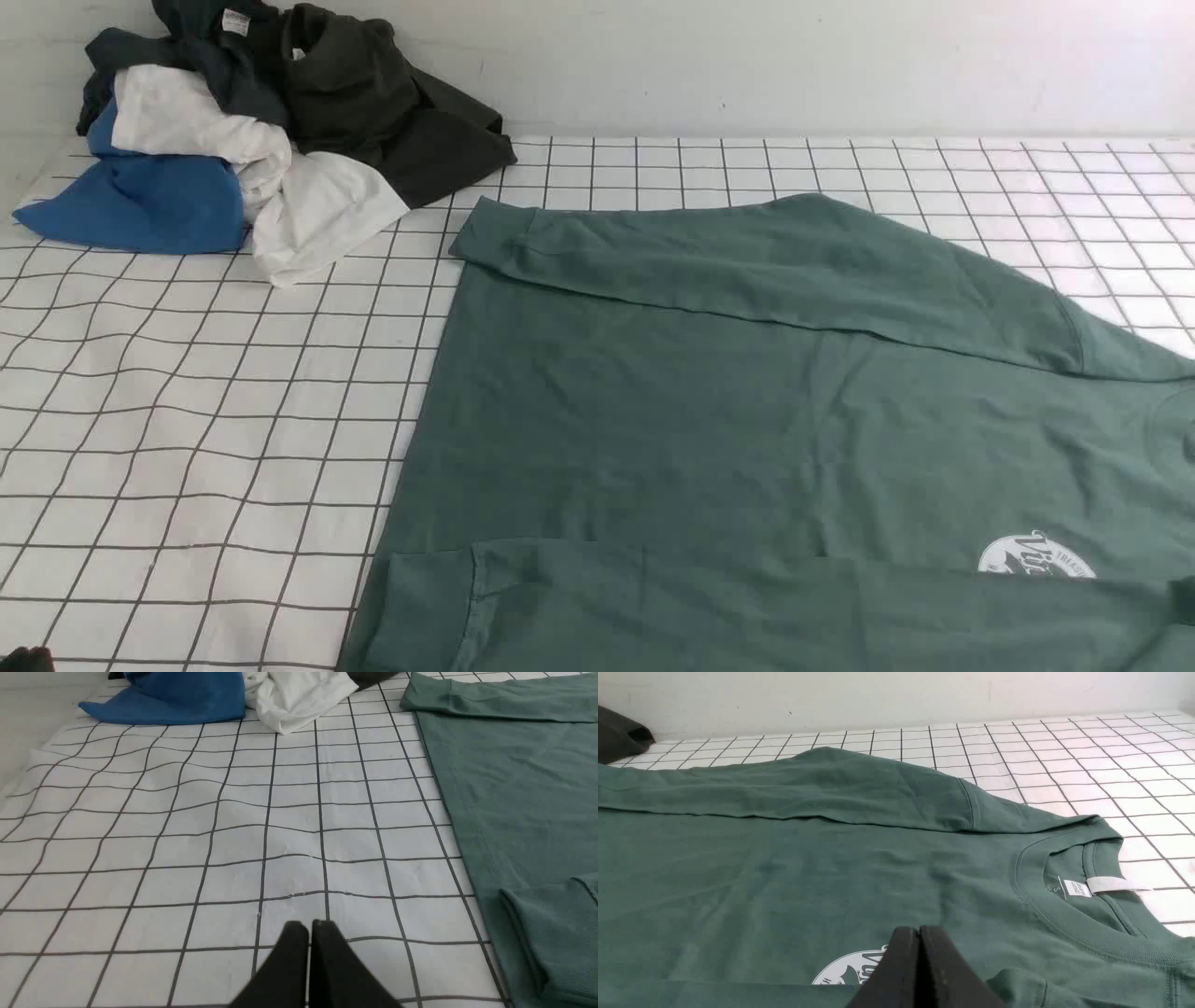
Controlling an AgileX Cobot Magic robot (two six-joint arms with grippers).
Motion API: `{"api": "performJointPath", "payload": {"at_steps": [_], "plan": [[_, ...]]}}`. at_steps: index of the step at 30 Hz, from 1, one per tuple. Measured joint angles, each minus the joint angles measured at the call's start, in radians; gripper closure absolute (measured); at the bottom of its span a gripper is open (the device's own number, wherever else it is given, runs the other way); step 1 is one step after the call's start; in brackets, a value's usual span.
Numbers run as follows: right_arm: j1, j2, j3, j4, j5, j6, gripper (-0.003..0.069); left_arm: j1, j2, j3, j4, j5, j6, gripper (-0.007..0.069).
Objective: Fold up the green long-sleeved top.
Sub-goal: Use the left arm to clamp the cuff closest to it
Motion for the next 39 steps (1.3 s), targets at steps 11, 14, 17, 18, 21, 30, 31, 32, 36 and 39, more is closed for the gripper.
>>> {"api": "performJointPath", "payload": {"at_steps": [11,14,17,18,21,30,31,32,36,39], "plan": [[0.000,0.000,0.000,0.000,0.000,0.000,0.0673,0.000,0.000,0.000,0.000,0.000,0.000,0.0631],[0.000,0.000,0.000,0.000,0.000,0.000,0.0673,0.000,0.000,0.000,0.000,0.000,0.000,0.0631],[0.000,0.000,0.000,0.000,0.000,0.000,0.0673,0.000,0.000,0.000,0.000,0.000,0.000,0.0631],[0.000,0.000,0.000,0.000,0.000,0.000,0.0673,0.000,0.000,0.000,0.000,0.000,0.000,0.0631],[0.000,0.000,0.000,0.000,0.000,0.000,0.0673,0.000,0.000,0.000,0.000,0.000,0.000,0.0631],[0.000,0.000,0.000,-0.004,0.000,0.000,0.0673,0.000,0.000,0.000,0.000,0.000,0.000,0.0631],[0.000,0.000,0.000,-0.009,0.000,-0.002,0.0673,0.000,0.000,0.000,0.000,0.000,0.000,0.0631],[0.000,0.000,0.000,-0.019,0.000,-0.003,0.0673,0.000,0.000,0.000,0.000,0.000,0.000,0.0631],[0.000,0.000,0.000,-0.065,0.002,-0.007,0.0673,0.000,0.000,0.000,0.000,0.000,0.000,0.0631],[0.000,0.000,0.000,-0.069,0.002,-0.004,0.0673,0.000,0.000,0.000,0.000,0.000,0.000,0.0631]]}}
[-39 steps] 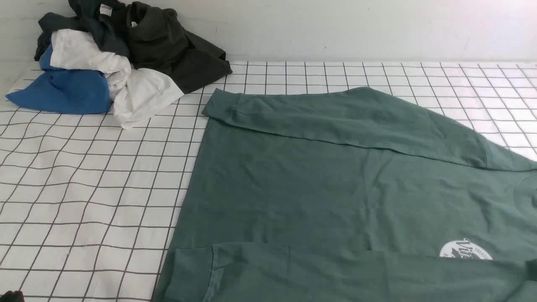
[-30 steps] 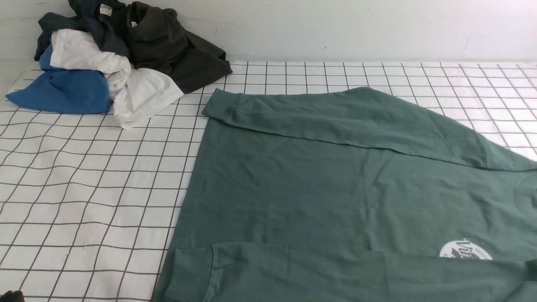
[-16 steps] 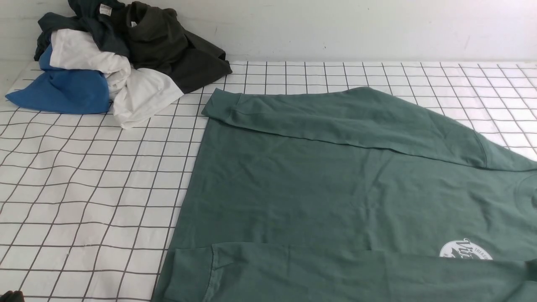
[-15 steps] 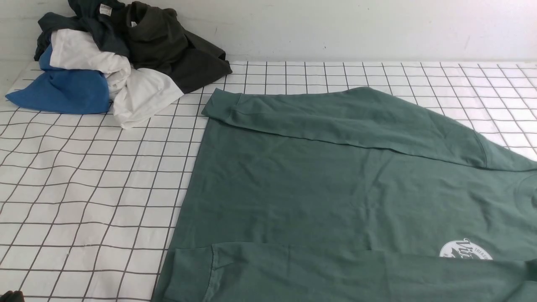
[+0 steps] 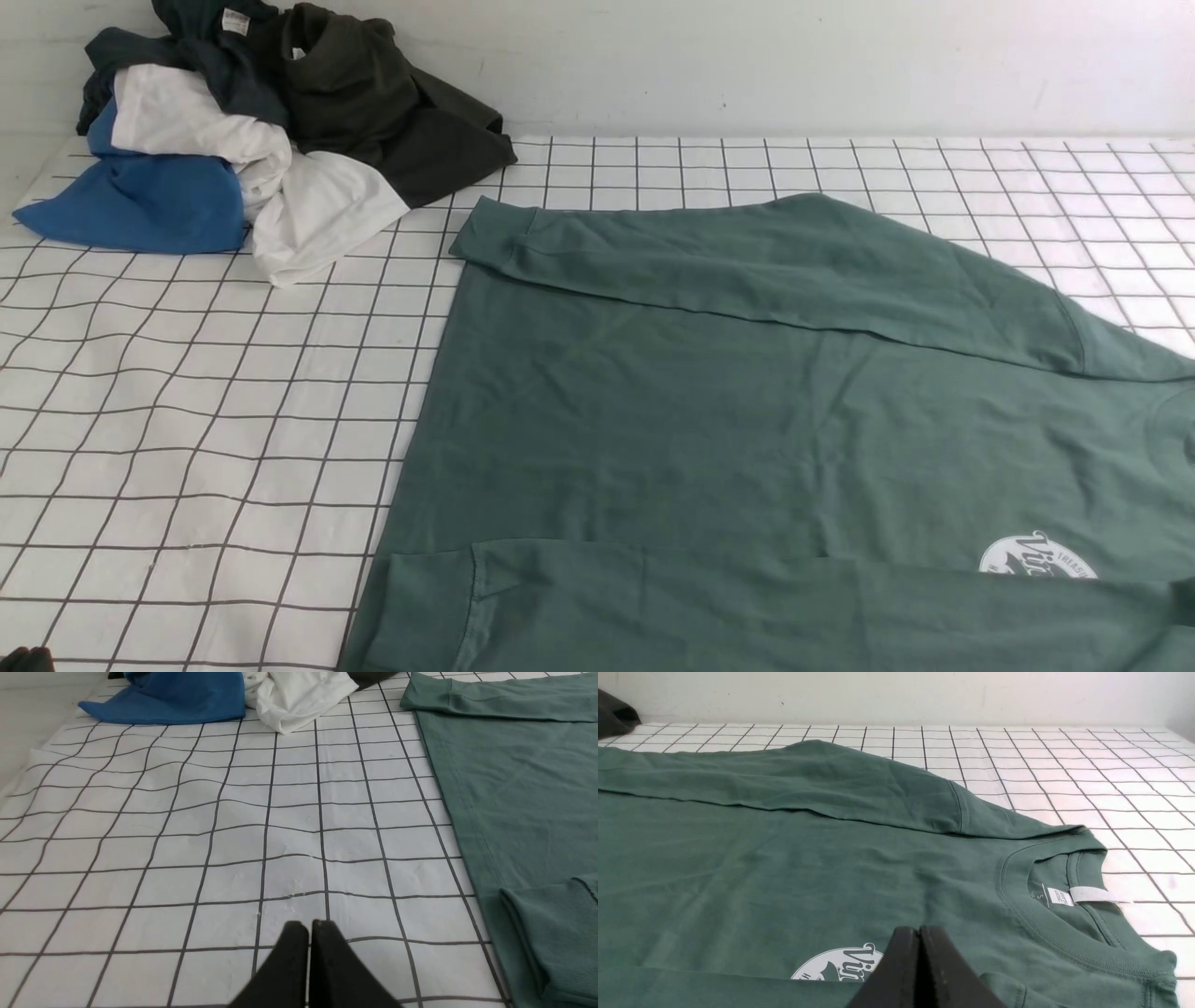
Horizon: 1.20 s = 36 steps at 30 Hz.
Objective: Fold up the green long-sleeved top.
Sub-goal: Use the left arm to clamp the cuff closest to it
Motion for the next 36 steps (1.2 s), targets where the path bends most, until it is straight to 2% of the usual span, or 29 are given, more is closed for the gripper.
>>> {"api": "performJointPath", "payload": {"at_steps": [5,9,17,19,23,25,26,27,30,36], "plan": [[0.000,0.000,0.000,0.000,0.000,0.041,0.0673,0.000,0.000,0.000,0.020,0.000,0.021,0.0631],[0.000,0.000,0.000,0.002,0.000,0.065,0.0673,0.000,0.000,0.000,0.088,0.000,0.047,0.0631],[0.000,0.000,0.000,0.045,0.000,0.070,0.0673,0.000,0.000,0.000,0.076,-0.002,0.040,0.0631],[0.000,0.000,0.000,0.076,0.000,0.080,0.0673,0.000,0.000,0.000,0.028,-0.014,0.009,0.0631],[0.000,0.000,0.000,0.394,0.003,0.223,0.0673,0.000,0.000,0.001,-0.384,-0.100,-0.275,0.0631],[0.000,0.000,0.001,0.581,0.006,0.313,0.0673,0.000,0.000,0.001,-0.580,-0.129,-0.381,0.0631],[0.000,0.000,0.001,0.712,0.011,0.360,0.0673,0.000,0.000,0.001,-0.700,-0.140,-0.421,0.0631],[0.000,0.000,0.000,0.774,0.008,0.381,0.0673,0.000,0.000,0.001,-0.760,-0.146,-0.436,0.0631],[0.000,0.000,-0.001,0.893,0.001,0.392,0.0673,0.000,0.000,0.001,-0.833,-0.150,-0.430,0.0631],[0.000,0.000,-0.001,0.922,-0.011,0.289,0.0673,0.000,0.000,-0.001,-0.854,-0.147,-0.336,0.0631]]}}
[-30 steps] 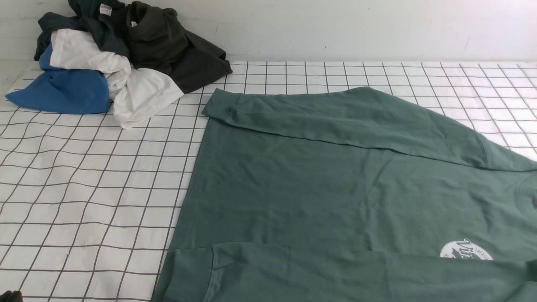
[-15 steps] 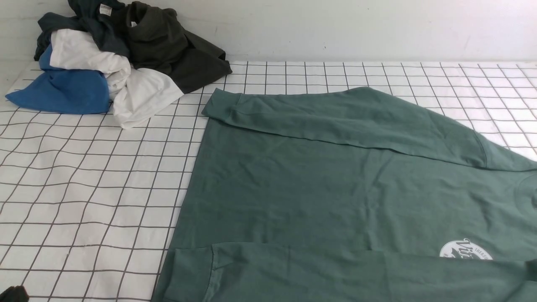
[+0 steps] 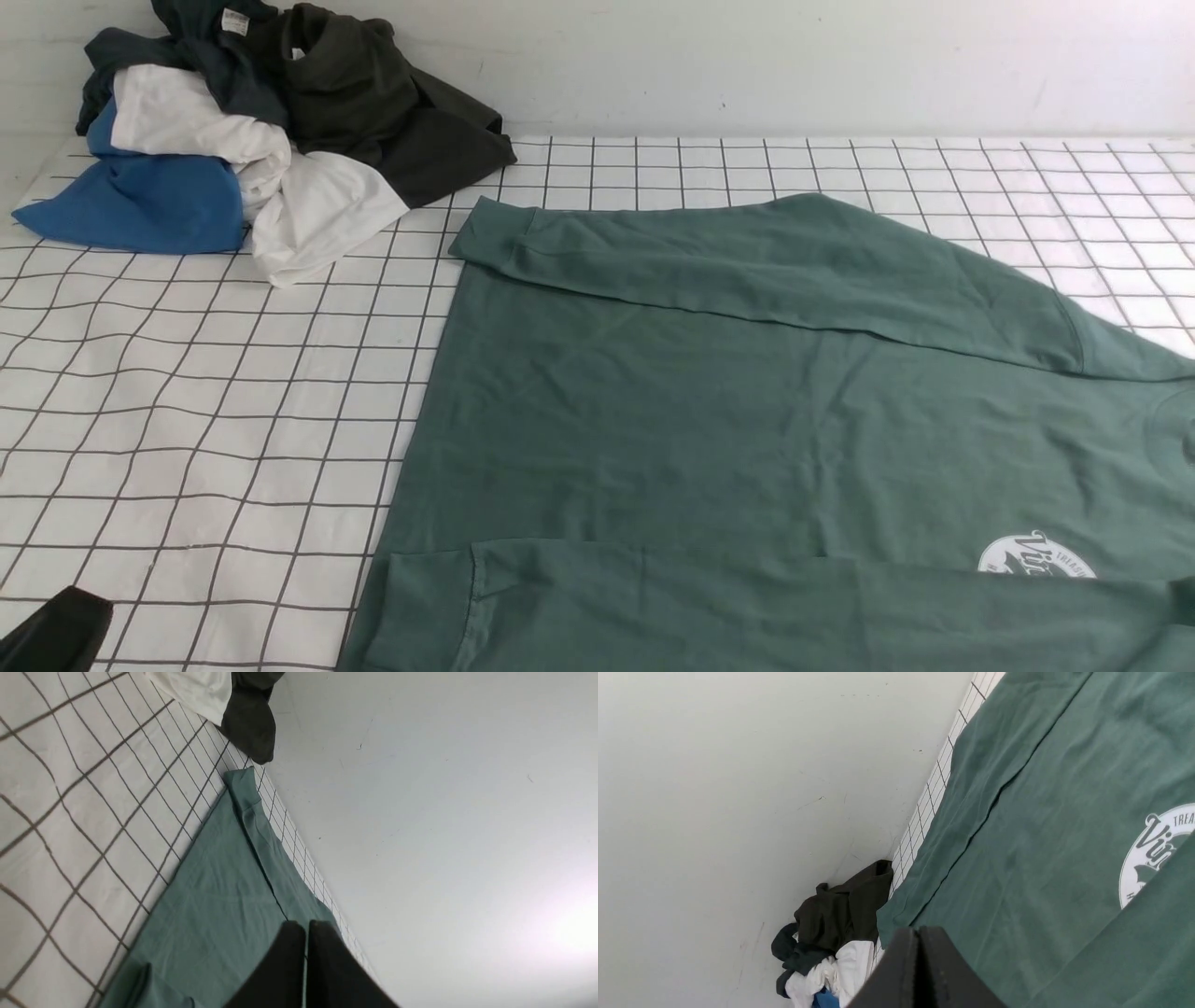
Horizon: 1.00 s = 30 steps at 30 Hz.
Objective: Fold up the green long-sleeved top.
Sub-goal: Use the left arm to clamp the cuff closest to it
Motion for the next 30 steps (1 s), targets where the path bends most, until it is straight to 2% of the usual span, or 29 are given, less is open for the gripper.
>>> {"api": "performJointPath", "payload": {"at_steps": [1,5,8,10,11,12,13,15,18,19,22,24,25,27,30], "plan": [[0.000,0.000,0.000,0.001,-0.001,-0.019,0.0673,0.000,0.000,-0.005,0.003,0.010,0.025,0.0631],[0.000,0.000,-0.040,-0.004,0.023,-0.188,0.0673,0.000,0.000,-0.137,0.067,0.122,0.293,0.0631],[0.000,0.018,-0.161,-0.072,0.027,-0.380,0.0673,0.000,0.056,-0.314,0.186,0.258,0.464,0.0631],[0.000,0.085,-0.269,-0.159,0.034,-0.472,0.0673,0.000,0.168,-0.424,0.285,0.362,0.486,0.0631],[0.000,0.095,-0.280,-0.159,0.037,-0.481,0.0673,0.000,0.183,-0.437,0.297,0.376,0.488,0.0631],[0.000,0.189,-0.380,-0.262,0.069,-0.560,0.0673,0.000,0.333,-0.558,0.412,0.516,0.498,0.0631],[0.000,0.256,-0.448,-0.322,0.104,-0.598,0.0673,0.000,0.404,-0.627,0.461,0.601,0.508,0.0631],[0.001,0.395,-0.585,-0.426,0.204,-0.650,0.0673,0.000,0.577,-0.757,0.574,0.765,0.534,0.0631],[0.027,0.581,-0.753,-0.502,0.398,-0.664,0.0673,-0.035,0.803,-0.890,0.682,0.901,0.550,0.0631],[0.031,0.581,-0.763,-0.505,0.398,-0.664,0.0673,-0.040,0.803,-0.896,0.682,0.906,0.550,0.0631],[0.132,0.750,-0.891,-0.528,0.652,-0.664,0.0673,-0.200,1.039,-0.946,0.709,0.911,0.553,0.0628],[0.174,0.789,-0.904,-0.539,0.724,-0.664,0.0673,-0.247,1.114,-0.949,0.711,0.910,0.548,0.0623],[0.232,0.828,-0.909,-0.560,0.808,-0.664,0.0673,-0.314,1.205,-0.951,0.715,0.903,0.533,0.0605],[0.290,0.873,-0.908,-0.589,0.878,-0.664,0.0673,-0.378,1.339,-0.953,0.721,0.869,0.516,0.0567],[0.356,0.904,-0.905,-0.621,0.904,-0.664,0.0673,-0.417,1.516,-0.953,0.723,0.785,0.496,0.0491]]}}
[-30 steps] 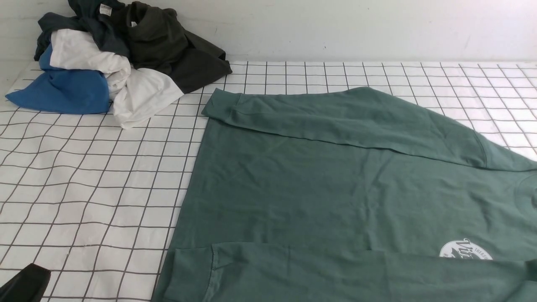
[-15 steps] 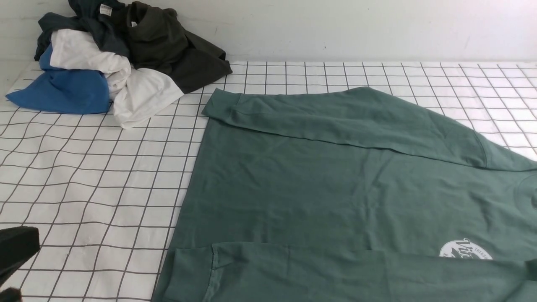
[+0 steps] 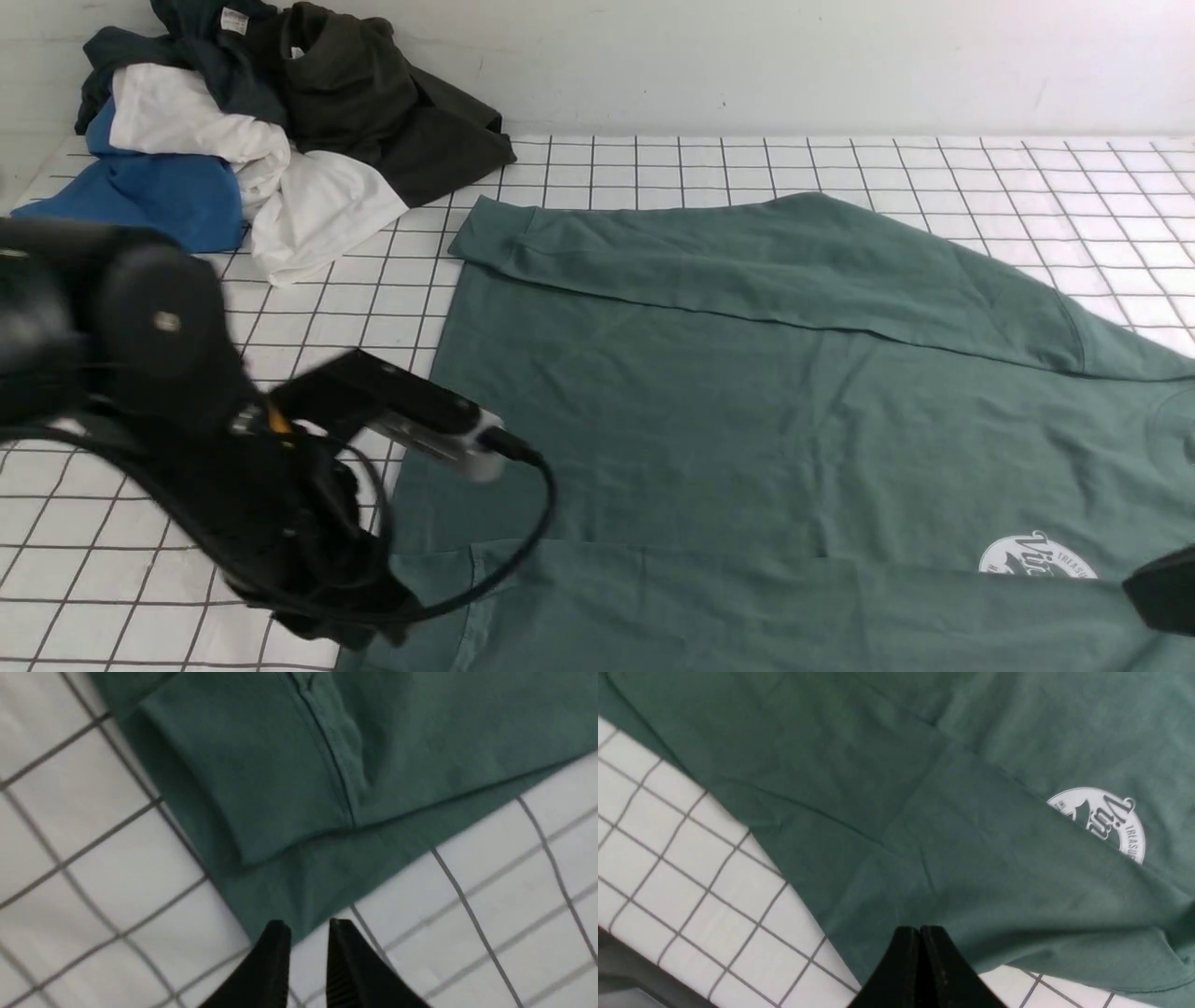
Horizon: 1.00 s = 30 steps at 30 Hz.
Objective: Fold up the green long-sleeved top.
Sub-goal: Use the left arm to clamp the cuff closest to it
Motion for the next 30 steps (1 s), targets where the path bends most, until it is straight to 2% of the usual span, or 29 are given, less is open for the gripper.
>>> {"api": "performJointPath", "payload": {"at_steps": [4,5,6,11,17,25,30], "plan": [[0.023,0.003,0.000,-0.012,0.003,0.000,0.0673,-0.004,0.172,0.000,0.008,-0.148,-0.026,0.0355],[0.023,0.003,0.000,-0.012,0.003,0.000,0.0673,-0.004,0.180,0.000,0.008,-0.161,-0.026,0.0349],[0.024,0.003,0.000,-0.013,0.003,0.000,0.0673,-0.004,0.197,0.000,0.010,-0.209,-0.028,0.0298],[0.024,0.003,0.000,-0.017,0.004,0.000,0.0673,-0.004,0.177,-0.002,0.033,-0.296,-0.047,0.0214],[0.024,0.003,0.000,-0.017,-0.002,0.000,0.0673,-0.004,0.201,-0.002,0.102,-0.315,-0.099,0.0208],[0.024,0.003,0.000,-0.017,-0.020,0.000,0.0673,-0.004,0.240,-0.004,0.097,-0.340,-0.106,0.0214],[0.024,0.003,0.000,-0.017,-0.018,0.000,0.0673,-0.004,0.240,-0.004,0.090,-0.344,-0.106,0.0342]]}}
